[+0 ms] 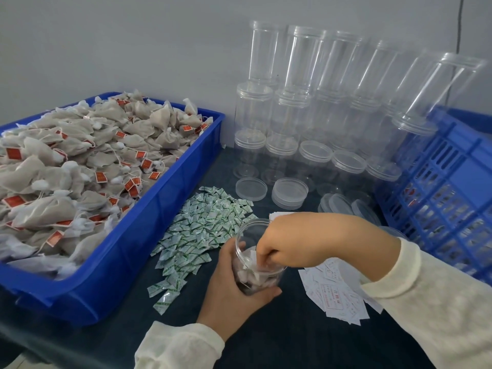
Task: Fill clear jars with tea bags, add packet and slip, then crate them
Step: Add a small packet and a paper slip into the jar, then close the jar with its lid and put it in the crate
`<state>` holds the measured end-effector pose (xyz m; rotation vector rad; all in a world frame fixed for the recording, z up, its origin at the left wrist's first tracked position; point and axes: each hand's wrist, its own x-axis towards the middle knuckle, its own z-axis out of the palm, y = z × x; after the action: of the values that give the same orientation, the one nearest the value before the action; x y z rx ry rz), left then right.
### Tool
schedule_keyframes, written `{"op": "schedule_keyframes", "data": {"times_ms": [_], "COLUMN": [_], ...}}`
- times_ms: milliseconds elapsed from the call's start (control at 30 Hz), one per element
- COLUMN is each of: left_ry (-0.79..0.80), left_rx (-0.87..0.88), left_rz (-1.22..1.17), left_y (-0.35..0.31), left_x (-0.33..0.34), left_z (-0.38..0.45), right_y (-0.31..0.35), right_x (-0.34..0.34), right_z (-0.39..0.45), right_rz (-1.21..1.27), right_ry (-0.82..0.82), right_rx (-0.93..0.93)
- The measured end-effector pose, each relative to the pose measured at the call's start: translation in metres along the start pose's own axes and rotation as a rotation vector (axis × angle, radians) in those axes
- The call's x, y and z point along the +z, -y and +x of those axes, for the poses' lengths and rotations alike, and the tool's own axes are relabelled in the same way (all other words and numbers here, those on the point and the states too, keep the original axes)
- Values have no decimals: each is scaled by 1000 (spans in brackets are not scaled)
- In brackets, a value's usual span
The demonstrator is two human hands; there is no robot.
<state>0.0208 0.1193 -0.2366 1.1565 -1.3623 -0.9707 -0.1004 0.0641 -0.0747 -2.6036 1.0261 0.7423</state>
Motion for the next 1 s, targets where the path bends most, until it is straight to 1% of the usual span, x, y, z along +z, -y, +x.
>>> {"op": "schedule_keyframes", "data": {"times_ms": [67, 100, 167, 233, 300, 333, 400, 500, 600, 700, 800, 933, 1000], "left_ry": [-1, 1, 2, -5, -16, -20, -19, 9, 35, 53, 88, 196, 253], "left_rx": [5, 10, 19, 20, 17, 14, 9, 16, 38, 45, 95, 172, 215], "left_rz": [-2, -3, -6, -5, -9, -14, -30, -48, -54, -85, -94, -151, -167], "left_y": [0, 0, 1, 1, 1, 1, 1, -2, -6, -10, -21, -37, -44], "left_x": [0, -1, -1, -1, -1, -1, -1, -1, 0, 2, 9, 22, 29], "left_z": [0, 0, 0, -1, -1, -1, -1, -2, -3, 0, 5, 14, 20], "right_y": [-2, -5, -12, -21, -26, -26, -20, -5, 3, 3, 0, -8, -14], "right_x": [-2, -3, -7, -8, -8, -7, -1, 11, 14, 8, 0, -13, -22], "right_z": [-4, -7, -13, -20, -26, -29, -31, -28, -27, -33, -42, -60, -72], "right_rz": [64, 129, 313, 438, 464, 455, 371, 108, -54, -65, -38, -14, 48], "right_ry": [-28, -74, -229, -413, -567, -595, -549, -463, -433, -410, -378, -369, -352], "right_rx": [-13, -14, -2, 26, 50, 53, 63, 63, 69, 96, 142, 231, 279]}}
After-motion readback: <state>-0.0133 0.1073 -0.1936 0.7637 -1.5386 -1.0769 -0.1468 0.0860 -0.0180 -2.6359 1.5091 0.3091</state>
